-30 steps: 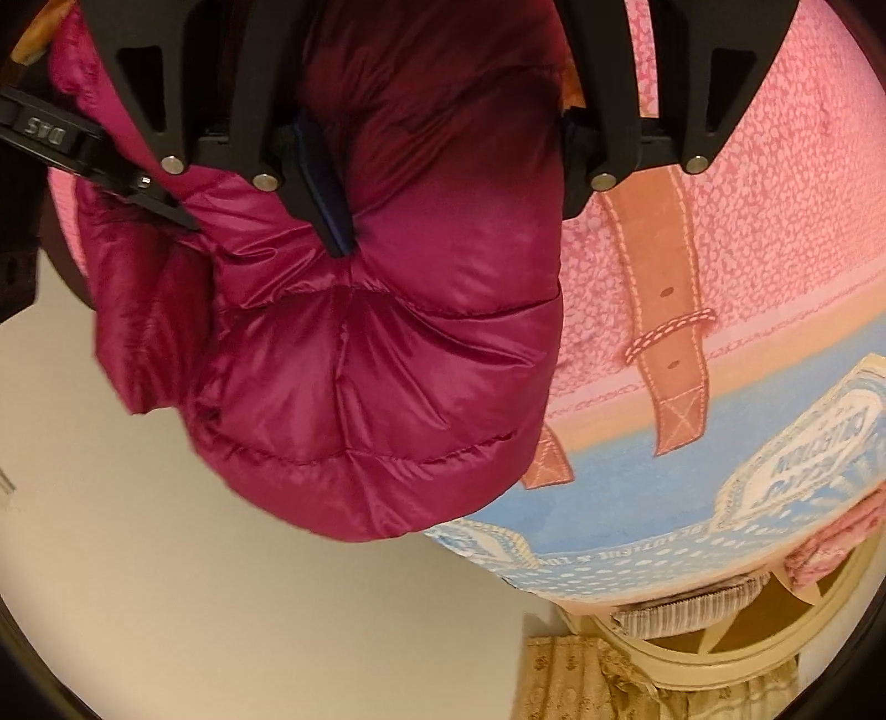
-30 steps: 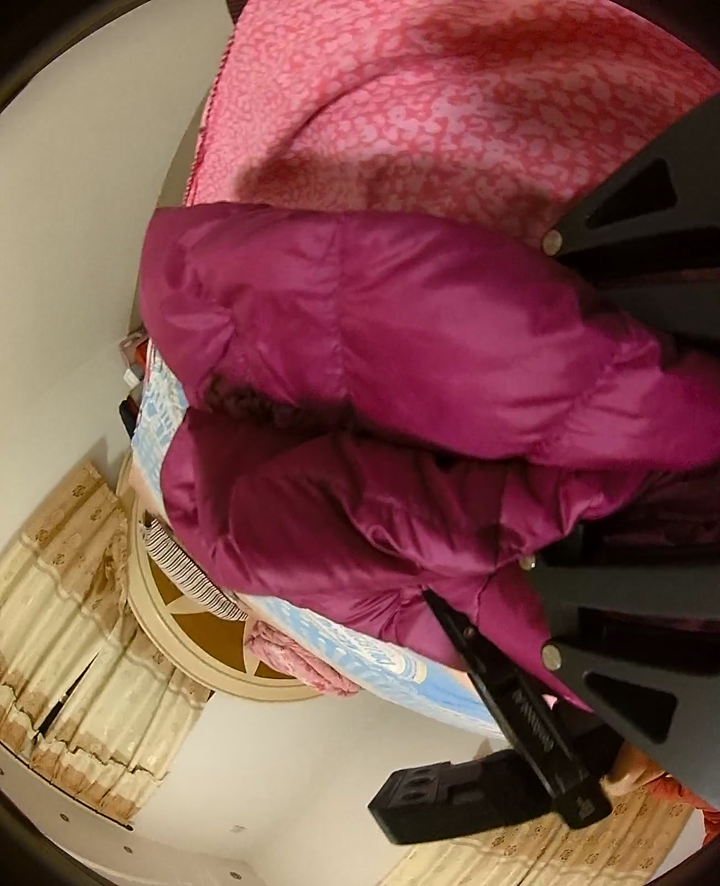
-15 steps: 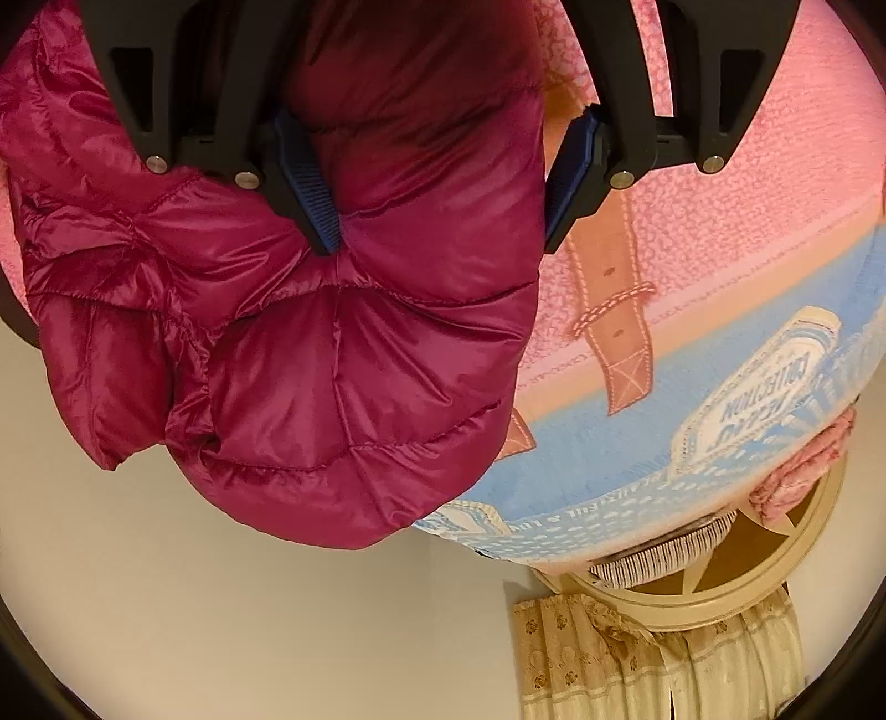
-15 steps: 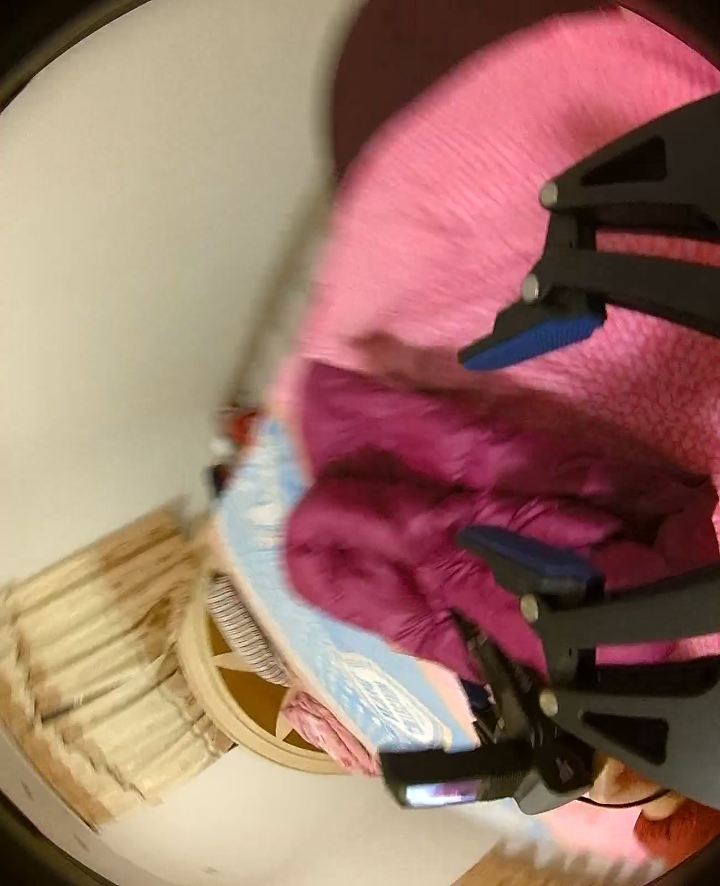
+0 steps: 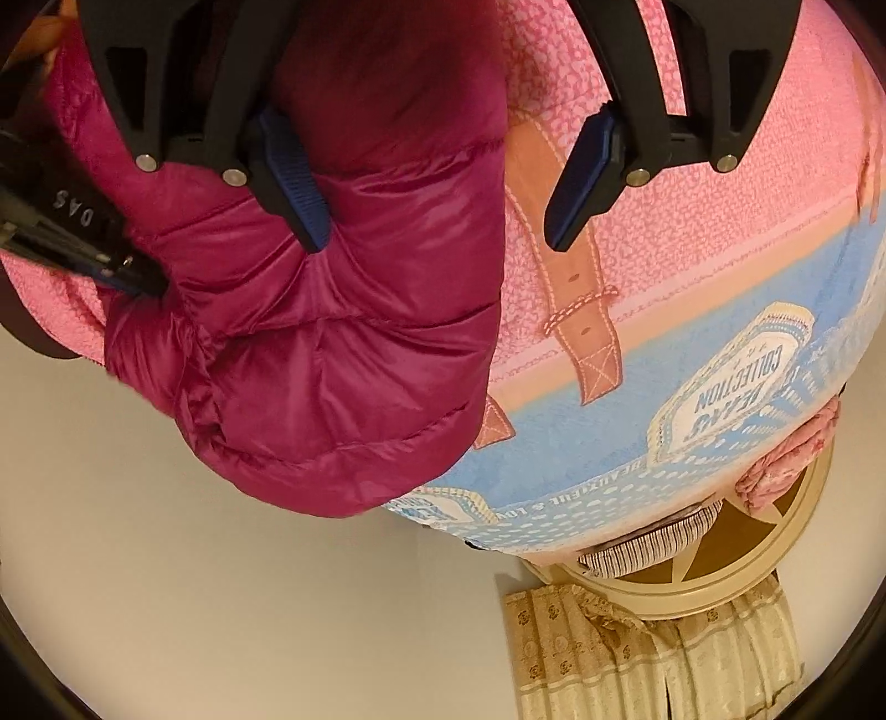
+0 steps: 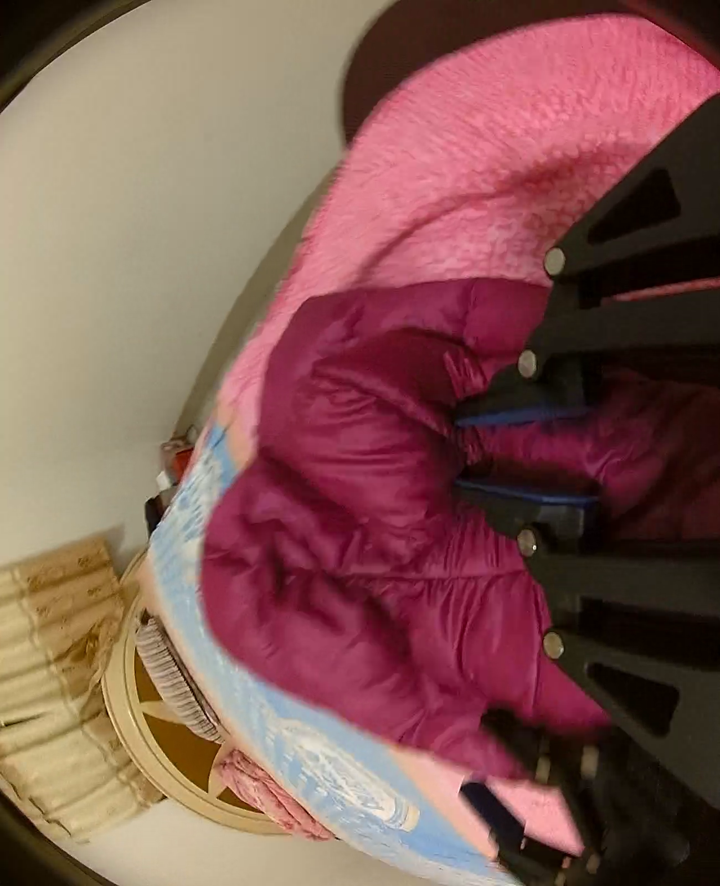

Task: Fold large clothes

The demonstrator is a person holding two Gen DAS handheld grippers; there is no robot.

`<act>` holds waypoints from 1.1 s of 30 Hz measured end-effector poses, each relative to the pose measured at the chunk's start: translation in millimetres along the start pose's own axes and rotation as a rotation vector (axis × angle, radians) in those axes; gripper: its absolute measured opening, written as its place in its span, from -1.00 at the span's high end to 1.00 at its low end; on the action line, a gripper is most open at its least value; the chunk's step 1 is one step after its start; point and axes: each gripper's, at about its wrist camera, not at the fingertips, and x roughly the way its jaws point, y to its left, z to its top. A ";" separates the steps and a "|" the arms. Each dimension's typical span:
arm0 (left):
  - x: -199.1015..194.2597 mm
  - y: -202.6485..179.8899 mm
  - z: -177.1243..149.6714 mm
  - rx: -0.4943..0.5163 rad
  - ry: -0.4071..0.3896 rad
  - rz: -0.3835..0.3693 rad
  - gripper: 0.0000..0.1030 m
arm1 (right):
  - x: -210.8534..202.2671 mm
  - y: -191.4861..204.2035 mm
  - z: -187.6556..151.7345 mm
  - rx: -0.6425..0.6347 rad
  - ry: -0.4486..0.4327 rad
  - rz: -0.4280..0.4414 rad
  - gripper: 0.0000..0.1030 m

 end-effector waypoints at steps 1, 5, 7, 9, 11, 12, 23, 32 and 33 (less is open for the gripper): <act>-1.9 -1.9 -1.1 0.002 0.001 0.004 -0.56 | 0.7 -4.8 -2.3 0.015 -0.002 0.010 0.63; -18.0 -4.3 -6.3 0.052 -0.007 0.036 -0.56 | -2.9 -2.9 -7.0 -0.009 -0.024 -0.038 0.63; -29.8 -0.1 -11.0 0.058 -0.017 0.049 -0.56 | -15.2 5.9 -11.7 -0.035 -0.049 -0.083 0.56; -42.3 5.7 -17.4 0.037 -0.034 0.050 -0.56 | -36.9 12.7 -19.8 -0.037 -0.090 -0.089 0.43; -56.7 10.8 -27.0 0.016 -0.046 0.031 -0.56 | -63.6 14.3 -31.8 -0.007 -0.151 -0.064 -0.32; -63.4 12.1 -31.8 0.017 -0.054 0.030 -0.56 | -79.5 14.6 -39.8 0.005 -0.189 -0.043 -0.46; -124.6 14.9 -95.8 0.010 -0.078 0.073 -0.56 | -169.3 14.3 -135.5 -0.045 -0.314 -0.028 -0.57; -199.4 26.7 -119.5 -0.041 -0.174 0.085 -0.56 | -233.2 25.2 -155.6 -0.103 -0.397 -0.052 -0.63; -210.2 28.3 -119.7 -0.051 -0.195 0.083 -0.56 | -238.6 26.8 -156.5 -0.110 -0.409 -0.052 -0.64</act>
